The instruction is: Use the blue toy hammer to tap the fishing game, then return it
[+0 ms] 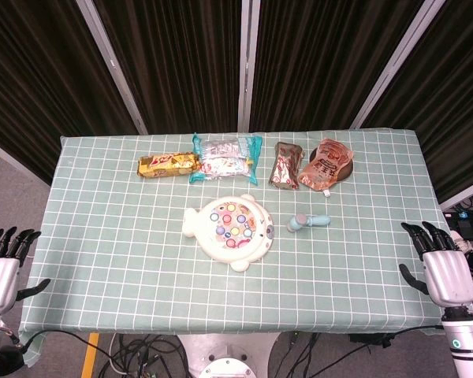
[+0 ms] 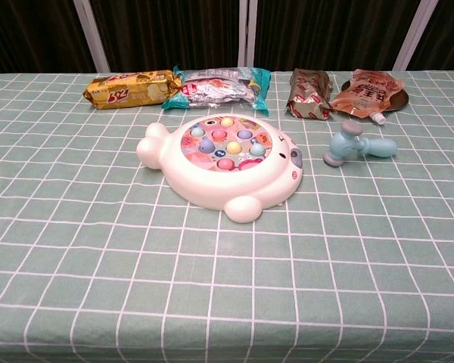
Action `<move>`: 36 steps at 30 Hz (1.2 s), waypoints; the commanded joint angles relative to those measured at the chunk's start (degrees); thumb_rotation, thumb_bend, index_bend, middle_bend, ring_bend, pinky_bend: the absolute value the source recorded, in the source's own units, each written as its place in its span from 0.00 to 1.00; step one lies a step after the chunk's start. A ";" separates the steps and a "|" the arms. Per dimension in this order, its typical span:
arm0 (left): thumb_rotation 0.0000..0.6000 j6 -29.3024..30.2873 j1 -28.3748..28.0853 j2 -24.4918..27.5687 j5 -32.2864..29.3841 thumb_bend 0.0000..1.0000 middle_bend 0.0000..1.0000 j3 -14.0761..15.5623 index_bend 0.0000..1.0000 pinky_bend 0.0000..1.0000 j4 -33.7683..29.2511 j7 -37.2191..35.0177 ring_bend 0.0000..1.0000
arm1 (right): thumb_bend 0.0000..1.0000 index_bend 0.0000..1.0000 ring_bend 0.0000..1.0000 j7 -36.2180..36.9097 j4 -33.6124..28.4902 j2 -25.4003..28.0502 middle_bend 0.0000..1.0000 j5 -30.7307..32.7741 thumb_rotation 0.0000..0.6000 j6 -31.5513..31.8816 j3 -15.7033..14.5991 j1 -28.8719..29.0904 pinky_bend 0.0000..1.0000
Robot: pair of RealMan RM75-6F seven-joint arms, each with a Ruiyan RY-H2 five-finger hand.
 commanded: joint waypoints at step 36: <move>1.00 -1.74 -0.46 -0.77 -0.49 0.00 0.14 0.12 0.17 0.03 2.31 -1.79 0.05 | 0.15 0.34 0.21 1.23 17.64 -19.78 0.31 15.68 1.00 -35.72 8.10 28.58 0.22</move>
